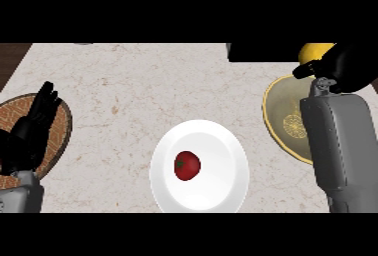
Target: Pick the lemon from the plate and place it in the bowl
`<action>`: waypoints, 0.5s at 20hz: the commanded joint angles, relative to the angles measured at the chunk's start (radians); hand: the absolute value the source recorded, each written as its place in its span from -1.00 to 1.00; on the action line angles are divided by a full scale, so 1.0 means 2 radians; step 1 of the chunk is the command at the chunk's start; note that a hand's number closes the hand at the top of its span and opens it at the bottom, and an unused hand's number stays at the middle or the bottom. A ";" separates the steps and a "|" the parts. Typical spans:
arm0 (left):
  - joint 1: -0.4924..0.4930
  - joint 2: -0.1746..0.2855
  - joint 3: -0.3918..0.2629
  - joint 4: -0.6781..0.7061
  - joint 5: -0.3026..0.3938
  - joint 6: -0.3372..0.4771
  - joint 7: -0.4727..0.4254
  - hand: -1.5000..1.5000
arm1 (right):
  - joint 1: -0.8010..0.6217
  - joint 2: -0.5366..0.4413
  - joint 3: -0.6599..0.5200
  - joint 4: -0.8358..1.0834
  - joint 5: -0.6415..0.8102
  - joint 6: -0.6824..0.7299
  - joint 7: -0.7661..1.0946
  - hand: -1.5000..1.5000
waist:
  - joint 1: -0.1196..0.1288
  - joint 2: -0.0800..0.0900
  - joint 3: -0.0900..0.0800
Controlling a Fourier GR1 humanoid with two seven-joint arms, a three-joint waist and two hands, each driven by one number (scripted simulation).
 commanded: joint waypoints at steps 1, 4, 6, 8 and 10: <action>-0.022 -0.002 -0.005 0.020 -0.003 -0.003 0.011 0.00 | 0.041 -0.006 -0.017 -0.013 -0.008 -0.042 0.006 1.00 | 0.001 0.001 0.000; -0.006 0.006 0.014 0.043 0.007 -0.014 -0.036 0.00 | 0.078 -0.021 -0.038 0.004 -0.031 -0.078 -0.036 1.00 | 0.001 0.001 0.000; -0.005 -0.010 -0.009 -0.003 -0.010 0.008 0.007 0.00 | 0.062 -0.018 -0.083 0.051 -0.054 0.037 0.020 1.00 | 0.000 0.001 0.000; 0.006 -0.010 -0.007 -0.012 -0.010 0.008 0.006 0.00 | 0.077 -0.020 -0.114 0.024 -0.094 0.024 0.006 1.00 | -0.001 -0.001 0.000; -0.012 0.017 0.024 0.029 0.017 -0.019 -0.020 0.00 | 0.092 -0.013 -0.122 0.044 -0.110 -0.006 -0.017 -1.00 | 0.001 0.002 0.000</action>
